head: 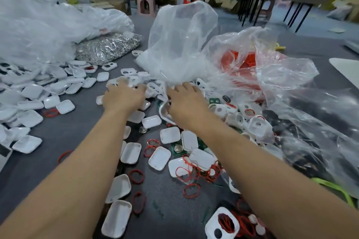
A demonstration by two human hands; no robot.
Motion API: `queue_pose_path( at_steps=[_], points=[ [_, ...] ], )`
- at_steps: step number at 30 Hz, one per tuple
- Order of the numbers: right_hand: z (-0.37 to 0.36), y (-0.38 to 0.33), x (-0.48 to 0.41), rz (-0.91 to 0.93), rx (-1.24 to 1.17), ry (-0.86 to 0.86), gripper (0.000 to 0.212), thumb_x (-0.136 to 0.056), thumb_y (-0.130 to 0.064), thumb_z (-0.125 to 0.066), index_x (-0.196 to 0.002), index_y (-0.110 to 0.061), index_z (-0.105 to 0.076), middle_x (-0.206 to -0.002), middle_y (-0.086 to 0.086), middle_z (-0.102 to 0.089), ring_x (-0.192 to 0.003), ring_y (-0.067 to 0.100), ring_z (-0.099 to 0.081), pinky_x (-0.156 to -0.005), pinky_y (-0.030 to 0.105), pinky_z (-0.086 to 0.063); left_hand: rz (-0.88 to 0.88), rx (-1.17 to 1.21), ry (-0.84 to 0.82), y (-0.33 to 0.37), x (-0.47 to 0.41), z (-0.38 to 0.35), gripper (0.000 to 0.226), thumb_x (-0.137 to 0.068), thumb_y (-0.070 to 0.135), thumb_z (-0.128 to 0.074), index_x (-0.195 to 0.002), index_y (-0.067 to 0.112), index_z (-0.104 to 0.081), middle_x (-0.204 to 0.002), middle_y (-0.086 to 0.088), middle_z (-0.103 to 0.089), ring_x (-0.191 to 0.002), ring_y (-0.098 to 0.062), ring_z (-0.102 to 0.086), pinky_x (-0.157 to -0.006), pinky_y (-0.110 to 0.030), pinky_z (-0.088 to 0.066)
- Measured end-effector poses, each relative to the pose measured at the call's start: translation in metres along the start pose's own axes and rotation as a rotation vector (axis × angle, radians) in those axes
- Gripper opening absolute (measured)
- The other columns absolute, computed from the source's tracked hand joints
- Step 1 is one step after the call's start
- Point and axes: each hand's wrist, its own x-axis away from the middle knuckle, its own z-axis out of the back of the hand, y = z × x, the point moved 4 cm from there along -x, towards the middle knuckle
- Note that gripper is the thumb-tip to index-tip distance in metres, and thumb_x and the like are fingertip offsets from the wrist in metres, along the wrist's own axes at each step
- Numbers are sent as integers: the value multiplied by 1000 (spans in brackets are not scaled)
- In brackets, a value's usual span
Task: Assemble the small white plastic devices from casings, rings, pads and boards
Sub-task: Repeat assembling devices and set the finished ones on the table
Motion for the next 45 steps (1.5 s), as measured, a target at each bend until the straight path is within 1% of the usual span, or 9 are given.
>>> queue_pose_path(
  at_steps=[11, 15, 18, 22, 26, 29, 34, 40, 45],
  points=[
    [52, 52, 74, -353, -375, 172, 30, -83, -5, -66, -100, -26, -82, -107, 6, -75, -101, 27, -67, -90, 31, -54, -446, 312, -311, 87, 93, -56, 40, -93, 20, -65, -132, 10, -61, -135, -16, -60, -124, -36, -58, -101, -40, -51],
    [59, 75, 109, -475, -603, 267, 30, -90, -10, -64, -108, -29, -79, -118, -5, -75, -111, 14, -66, -91, 18, -44, -484, 437, -348, 102, 132, -47, 10, -68, 25, -62, -60, 29, -59, -73, 3, -67, -73, -23, -59, -54, -19, -41],
    [57, 90, 129, -555, -780, 352, 31, -96, -14, -63, -117, -32, -76, -126, -11, -72, -108, 0, -62, -86, 9, -44, -400, 598, -279, 94, 144, -33, 30, -61, 14, -60, -86, 26, -72, -76, 5, -72, -67, -15, -59, -56, -30, -50],
    [51, 96, 154, -565, -1049, 311, 50, -99, -9, -58, -140, -38, -59, -135, -14, -61, -114, -6, -59, -91, 22, -57, -265, 584, -41, 69, 156, -22, 65, -81, 0, -59, -141, 24, -57, -131, 5, -65, -110, -7, -61, -84, -7, -36],
    [49, 96, 175, -509, -1044, 296, 73, -86, 15, -49, -134, -39, -60, -130, -17, -62, -116, -14, -55, -94, 17, -50, -380, 514, -28, 61, 190, -20, 62, -84, 9, -59, -140, 35, -56, -135, 14, -62, -103, -2, -55, -79, -8, -38],
    [54, 96, 189, -525, -993, 465, 44, -93, 2, -59, -111, -39, -62, -104, -13, -73, -90, 0, -70, -72, 17, -56, -707, 408, -166, 68, 238, -33, 58, -82, 37, -58, -140, 45, -51, -136, 28, -56, -124, 6, -45, -102, -3, -29],
    [56, 93, 202, -591, -786, 595, 15, -95, -19, -68, -99, -32, -62, -78, -15, -70, -74, 6, -68, -68, 30, -55, -902, -81, -209, 64, 266, -88, 88, -89, 71, -33, -164, 35, -2, -170, 6, 13, -156, -12, 21, -128, -41, 7],
    [50, 92, 204, -579, -772, 487, 7, -97, -27, -69, -101, -23, -73, -87, -11, -73, -83, 9, -67, -78, 33, -55, -947, -98, -106, 87, 206, -94, 74, -98, 64, -39, -162, 36, -14, -173, 2, -7, -159, -19, -3, -129, -43, -3],
    [51, 102, 215, -643, -735, 551, 21, -90, -31, -68, -74, -18, -63, -63, -6, -62, -54, 7, -47, -51, 22, -37, -852, 58, -51, 97, 179, -77, 65, -100, 32, -60, -159, 31, -33, -168, 0, -27, -156, -16, -17, -128, -41, -10]
  ],
)
